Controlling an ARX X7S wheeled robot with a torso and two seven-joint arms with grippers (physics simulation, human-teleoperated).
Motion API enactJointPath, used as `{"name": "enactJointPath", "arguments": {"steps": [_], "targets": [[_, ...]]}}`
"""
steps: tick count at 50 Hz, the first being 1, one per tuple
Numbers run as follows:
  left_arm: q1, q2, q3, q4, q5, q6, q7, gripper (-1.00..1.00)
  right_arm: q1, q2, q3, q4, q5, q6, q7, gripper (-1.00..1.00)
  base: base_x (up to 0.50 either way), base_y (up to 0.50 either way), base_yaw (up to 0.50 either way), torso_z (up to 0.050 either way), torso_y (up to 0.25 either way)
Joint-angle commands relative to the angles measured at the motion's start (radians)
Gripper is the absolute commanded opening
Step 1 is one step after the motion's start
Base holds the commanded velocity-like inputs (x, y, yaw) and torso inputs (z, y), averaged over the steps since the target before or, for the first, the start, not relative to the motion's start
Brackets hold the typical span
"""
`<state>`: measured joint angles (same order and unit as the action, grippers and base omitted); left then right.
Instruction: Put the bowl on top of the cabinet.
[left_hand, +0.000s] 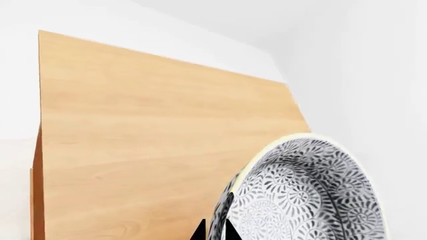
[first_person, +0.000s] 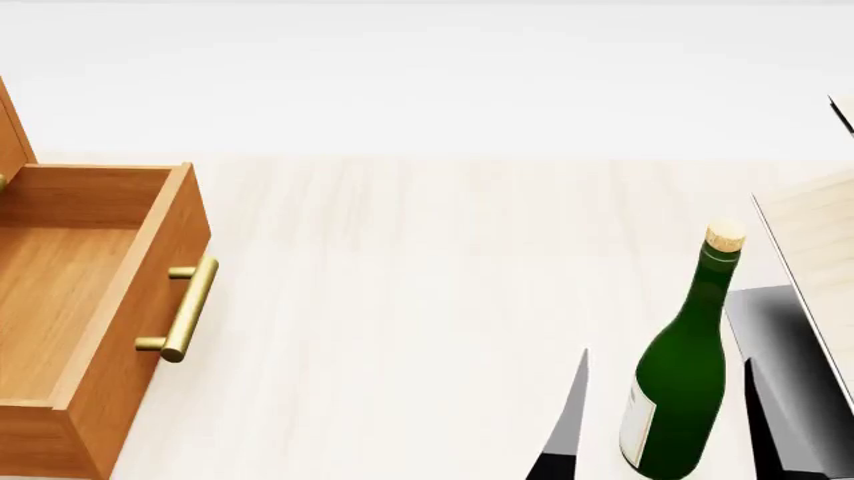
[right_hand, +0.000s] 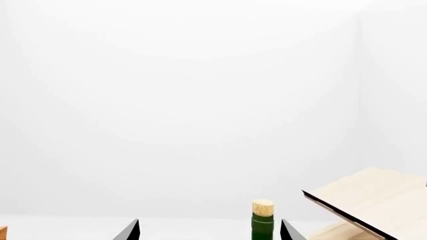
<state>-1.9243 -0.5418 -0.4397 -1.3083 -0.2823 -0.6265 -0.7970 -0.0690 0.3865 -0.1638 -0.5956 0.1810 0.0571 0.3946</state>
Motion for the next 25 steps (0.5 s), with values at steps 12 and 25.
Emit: {"name": "enactJointPath", "arguments": {"steps": [12,25], "targets": [[0.012,-0.008,-0.104,0.001,0.111,0.015,-0.034,-1.00,0.003,0.003,-0.012,0.011,-0.005,-0.007,0.002,1.00,0.00,0.00,0.00,0.000,0.000],[0.025,-0.012,-0.139,0.002,0.161,0.014,-0.018,-1.00,-0.001,0.008,-0.015,0.002,-0.005,-0.008,0.004,1.00,0.00,0.00,0.00,0.000,0.001]]}}
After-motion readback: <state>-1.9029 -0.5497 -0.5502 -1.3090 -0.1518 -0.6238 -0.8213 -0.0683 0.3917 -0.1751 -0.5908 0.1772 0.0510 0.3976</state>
